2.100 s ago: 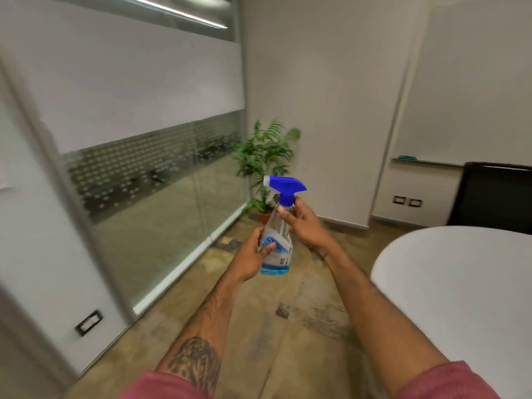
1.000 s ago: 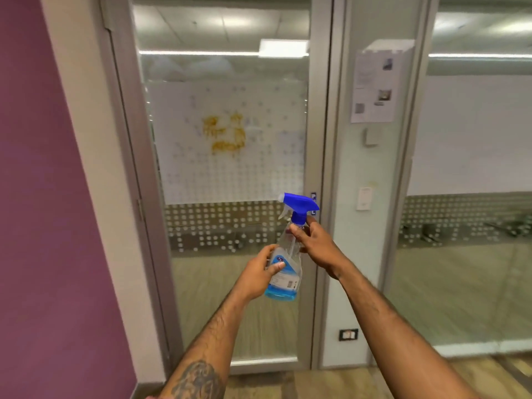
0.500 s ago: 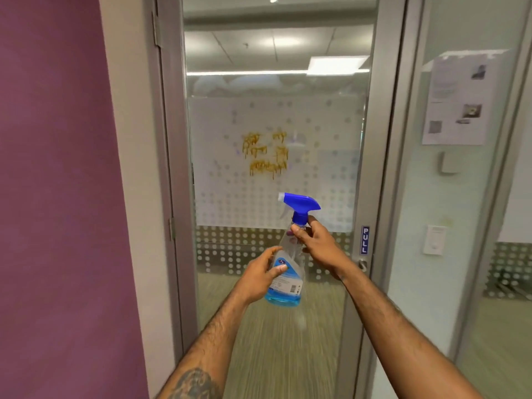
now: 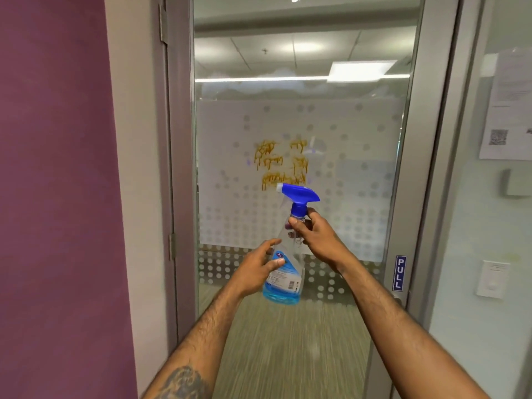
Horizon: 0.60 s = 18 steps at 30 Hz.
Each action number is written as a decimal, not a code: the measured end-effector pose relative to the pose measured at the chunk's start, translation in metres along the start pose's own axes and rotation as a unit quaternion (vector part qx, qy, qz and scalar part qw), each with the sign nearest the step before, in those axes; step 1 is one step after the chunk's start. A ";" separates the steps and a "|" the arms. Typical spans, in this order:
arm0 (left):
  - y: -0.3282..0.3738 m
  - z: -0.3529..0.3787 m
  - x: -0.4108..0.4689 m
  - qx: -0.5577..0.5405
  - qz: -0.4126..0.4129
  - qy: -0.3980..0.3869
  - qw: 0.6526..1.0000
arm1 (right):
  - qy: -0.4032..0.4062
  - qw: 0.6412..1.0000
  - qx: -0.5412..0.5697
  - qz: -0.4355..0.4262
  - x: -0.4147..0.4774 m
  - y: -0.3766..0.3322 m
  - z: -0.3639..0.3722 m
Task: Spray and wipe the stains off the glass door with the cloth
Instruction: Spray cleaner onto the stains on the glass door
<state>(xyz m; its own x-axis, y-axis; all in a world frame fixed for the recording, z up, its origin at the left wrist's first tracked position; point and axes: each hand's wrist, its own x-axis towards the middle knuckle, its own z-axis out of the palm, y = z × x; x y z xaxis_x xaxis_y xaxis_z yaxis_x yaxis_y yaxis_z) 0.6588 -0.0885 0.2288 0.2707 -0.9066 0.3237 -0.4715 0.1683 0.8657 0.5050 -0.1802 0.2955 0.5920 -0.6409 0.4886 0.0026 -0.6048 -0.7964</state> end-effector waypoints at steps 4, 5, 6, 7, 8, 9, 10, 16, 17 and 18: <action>-0.015 -0.024 0.037 0.011 0.011 -0.023 1.000 | 0.016 1.000 -0.012 -0.003 0.035 0.007 0.014; -0.018 -0.031 0.045 0.020 0.015 -0.027 0.999 | 0.023 1.000 -0.011 -0.002 0.043 0.008 0.017; -0.022 -0.040 0.056 0.028 0.020 -0.034 0.999 | 0.031 1.000 -0.004 0.001 0.053 0.008 0.023; -0.026 -0.050 0.066 0.034 0.026 -0.044 0.998 | 0.039 0.999 0.012 0.006 0.063 0.009 0.028; -0.030 -0.060 0.077 0.037 0.033 -0.056 0.997 | 0.049 0.998 0.034 0.010 0.073 0.009 0.034; -0.034 -0.069 0.088 0.038 0.037 -0.070 0.996 | 0.058 0.996 0.062 0.015 0.084 0.009 0.039; -0.037 -0.078 0.097 0.039 0.035 -0.086 0.995 | 0.064 0.993 0.094 0.019 0.092 0.009 0.043; -0.053 -0.122 0.150 0.053 0.040 -0.192 0.979 | 0.056 0.962 0.267 0.005 0.139 0.005 0.064; -0.055 -0.126 0.157 0.048 0.040 -0.207 0.976 | 0.047 0.959 0.281 0.003 0.146 0.007 0.066; -0.056 -0.130 0.163 0.045 0.037 -0.224 0.973 | 0.038 0.957 0.289 0.004 0.152 0.008 0.067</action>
<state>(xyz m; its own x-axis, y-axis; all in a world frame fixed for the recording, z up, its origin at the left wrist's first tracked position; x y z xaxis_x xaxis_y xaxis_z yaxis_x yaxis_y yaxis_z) 0.8381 -0.1953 0.2820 -0.1495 -0.9745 0.1673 -0.5528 0.2226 0.8030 0.6491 -0.2508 0.3389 0.5337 -0.6897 0.4894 0.4569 -0.2519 -0.8531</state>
